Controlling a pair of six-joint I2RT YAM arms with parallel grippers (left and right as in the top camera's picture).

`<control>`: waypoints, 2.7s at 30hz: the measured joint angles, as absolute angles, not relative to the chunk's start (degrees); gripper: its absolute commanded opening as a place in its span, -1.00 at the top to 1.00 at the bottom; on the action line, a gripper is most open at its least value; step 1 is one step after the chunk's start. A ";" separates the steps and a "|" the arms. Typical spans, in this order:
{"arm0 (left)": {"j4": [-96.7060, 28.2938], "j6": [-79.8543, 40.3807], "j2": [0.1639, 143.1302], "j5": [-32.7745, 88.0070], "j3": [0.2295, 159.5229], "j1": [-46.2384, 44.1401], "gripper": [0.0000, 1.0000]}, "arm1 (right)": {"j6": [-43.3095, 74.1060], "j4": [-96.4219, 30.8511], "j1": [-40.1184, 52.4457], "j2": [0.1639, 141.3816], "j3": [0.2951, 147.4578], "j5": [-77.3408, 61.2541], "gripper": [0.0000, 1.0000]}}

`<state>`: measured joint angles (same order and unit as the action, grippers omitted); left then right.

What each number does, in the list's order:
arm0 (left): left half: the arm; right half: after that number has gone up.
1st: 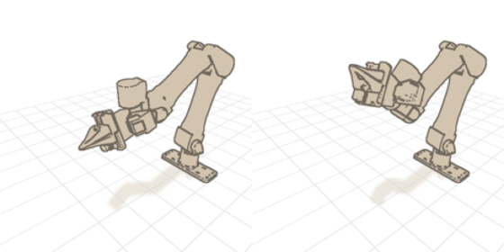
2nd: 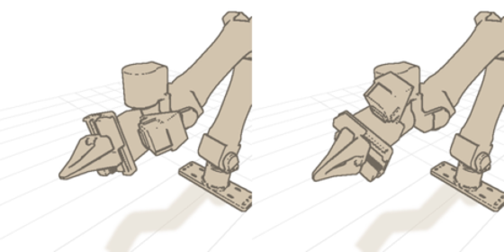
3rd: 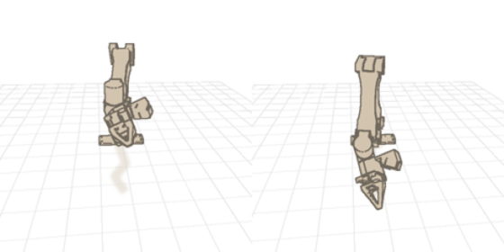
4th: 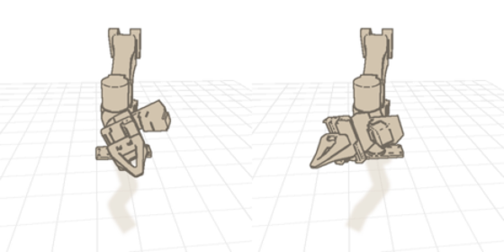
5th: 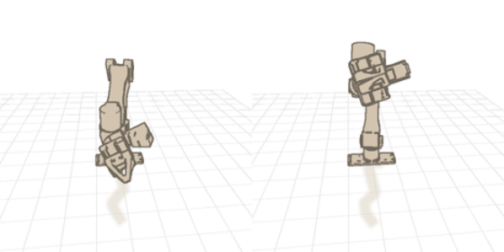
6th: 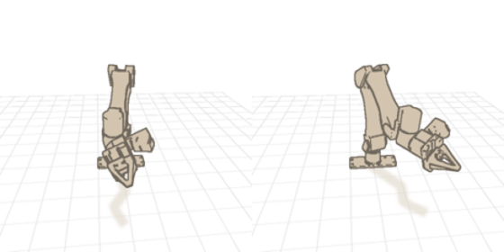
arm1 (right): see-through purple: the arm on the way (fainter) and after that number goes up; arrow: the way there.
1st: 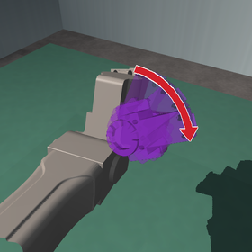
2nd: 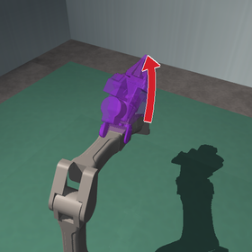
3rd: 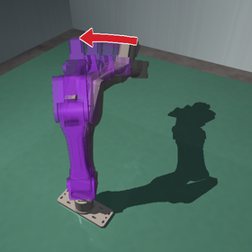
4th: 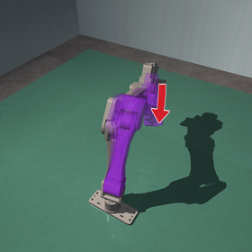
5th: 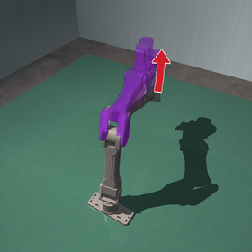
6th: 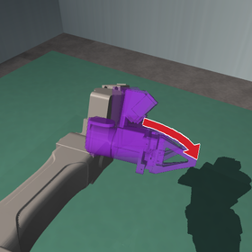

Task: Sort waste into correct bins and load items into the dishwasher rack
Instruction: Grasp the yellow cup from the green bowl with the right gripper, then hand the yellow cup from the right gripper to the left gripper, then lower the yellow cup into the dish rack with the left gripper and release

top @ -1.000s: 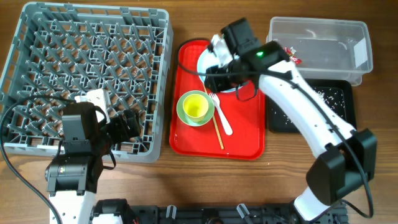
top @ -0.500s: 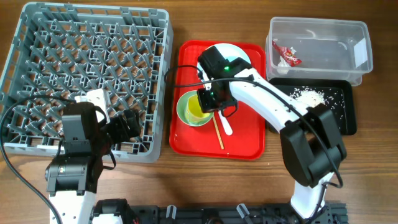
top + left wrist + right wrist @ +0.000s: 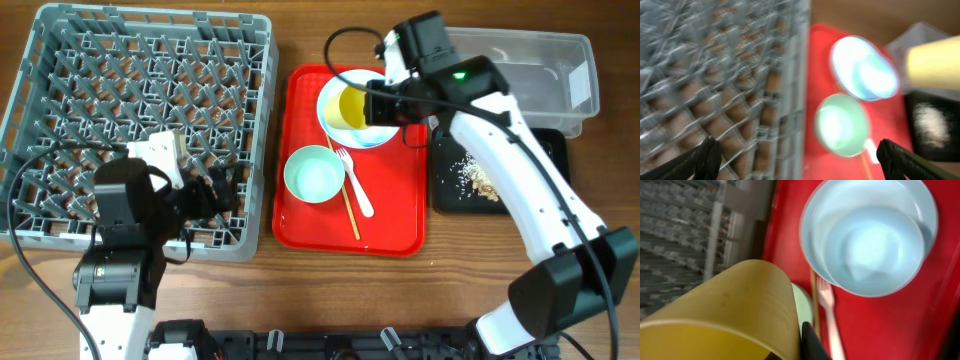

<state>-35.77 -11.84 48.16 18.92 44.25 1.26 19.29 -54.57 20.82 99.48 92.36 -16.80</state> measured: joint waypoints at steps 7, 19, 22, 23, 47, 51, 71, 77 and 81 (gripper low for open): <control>-19.46 -16.34 55.37 40.93 44.40 1.26 -1.00 | 15.66 -50.83 20.38 99.74 92.40 -45.69 0.92; 4.47 -17.39 61.19 74.54 44.58 1.26 -0.90 | 14.90 -48.71 23.03 99.74 92.40 -71.92 0.91; 9.17 -19.29 61.19 78.15 44.58 1.26 -0.81 | 14.94 -48.75 24.14 99.74 92.40 -73.32 0.91; 10.70 -20.12 61.19 78.91 44.60 1.26 -0.76 | 15.09 -48.69 24.18 99.74 92.40 -73.52 0.91; 14.85 -25.82 61.23 80.49 44.64 1.30 -0.48 | 16.86 -48.34 25.74 99.77 92.40 -75.00 0.91; 14.83 -26.04 61.23 80.44 44.62 1.30 -0.42 | 17.39 -48.36 25.74 99.74 92.40 -75.64 0.91; 14.81 -26.28 61.23 80.27 44.64 1.48 -0.16 | 18.04 -48.80 25.87 99.74 92.40 -76.12 0.60; 14.76 -26.28 61.23 80.49 44.64 2.28 -0.17 | 18.44 -48.82 26.11 99.74 92.40 -75.50 0.23; 11.42 -26.20 61.23 79.64 44.64 5.02 -0.18 | 19.97 -49.04 25.71 99.74 92.40 -70.87 0.21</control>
